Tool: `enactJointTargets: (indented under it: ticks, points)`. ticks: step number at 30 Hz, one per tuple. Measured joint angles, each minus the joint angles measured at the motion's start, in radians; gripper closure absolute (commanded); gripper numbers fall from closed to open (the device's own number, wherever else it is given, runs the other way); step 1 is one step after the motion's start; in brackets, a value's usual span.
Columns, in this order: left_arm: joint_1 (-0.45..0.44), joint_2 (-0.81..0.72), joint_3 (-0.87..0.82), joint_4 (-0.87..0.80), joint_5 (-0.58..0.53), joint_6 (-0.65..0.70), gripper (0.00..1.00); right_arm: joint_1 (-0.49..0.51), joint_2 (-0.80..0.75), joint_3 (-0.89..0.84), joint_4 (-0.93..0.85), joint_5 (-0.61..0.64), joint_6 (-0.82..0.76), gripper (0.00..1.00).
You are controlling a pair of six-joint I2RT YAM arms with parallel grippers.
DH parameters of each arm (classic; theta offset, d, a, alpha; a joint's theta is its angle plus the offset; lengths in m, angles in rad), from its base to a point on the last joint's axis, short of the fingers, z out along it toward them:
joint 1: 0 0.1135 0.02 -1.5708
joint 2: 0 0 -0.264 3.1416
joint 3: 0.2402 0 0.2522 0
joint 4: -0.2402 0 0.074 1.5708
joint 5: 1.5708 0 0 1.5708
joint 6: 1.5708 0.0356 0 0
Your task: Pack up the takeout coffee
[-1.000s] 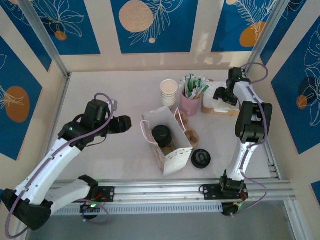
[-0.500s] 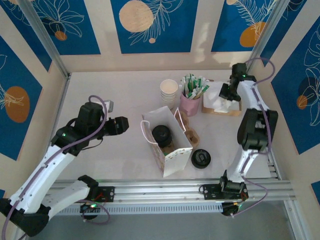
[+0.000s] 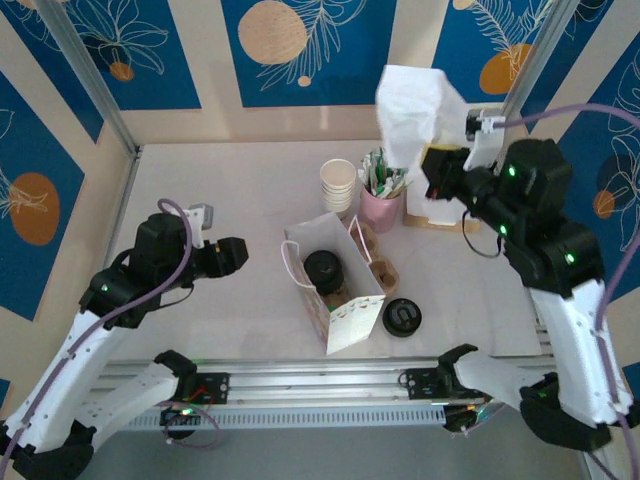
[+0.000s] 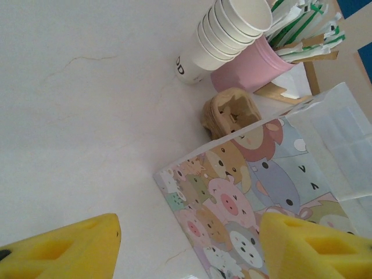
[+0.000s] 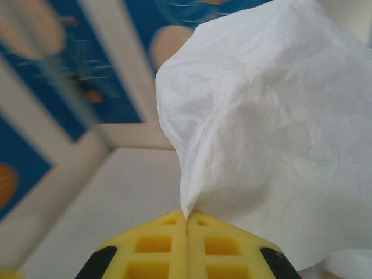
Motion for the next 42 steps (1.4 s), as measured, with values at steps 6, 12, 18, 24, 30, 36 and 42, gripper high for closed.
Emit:
enactJointTargets:
  ticks: [6, 12, 18, 24, 30, 36, 42]
  points:
    - [0.000, -0.015, 0.000, 0.000, 0.016, -0.019, 0.36, 0.489, -0.035, -0.026, -0.041, 0.148, 0.032, 1.00]
    - [0.000, -0.035, 0.005, -0.009, 0.016, -0.034, 0.36, 0.900, 0.079, -0.037, -0.106, 0.441, 0.034, 1.00]
    - [0.000, -0.040, 0.008, -0.023, 0.016, -0.035, 0.37, 0.977, 0.151, -0.082, -0.183, 0.589, 0.081, 1.00]
    - [0.000, -0.039, 0.008, -0.023, 0.016, -0.041, 0.37, 0.921, 0.107, -0.166, -0.235, 0.626, 0.164, 1.00]
    - [0.000, -0.037, 0.008, -0.023, 0.016, -0.042, 0.37, 0.815, 0.048, -0.261, -0.257, 0.564, 0.230, 1.00]
    - [0.000, -0.031, 0.008, -0.023, 0.016, -0.042, 0.37, 0.783, 0.079, -0.296, -0.280, 0.484, 0.258, 1.00]
    - [0.000, -0.018, 0.008, -0.022, 0.016, -0.042, 0.37, 0.783, 0.131, -0.314, -0.314, 0.447, 0.272, 0.95]
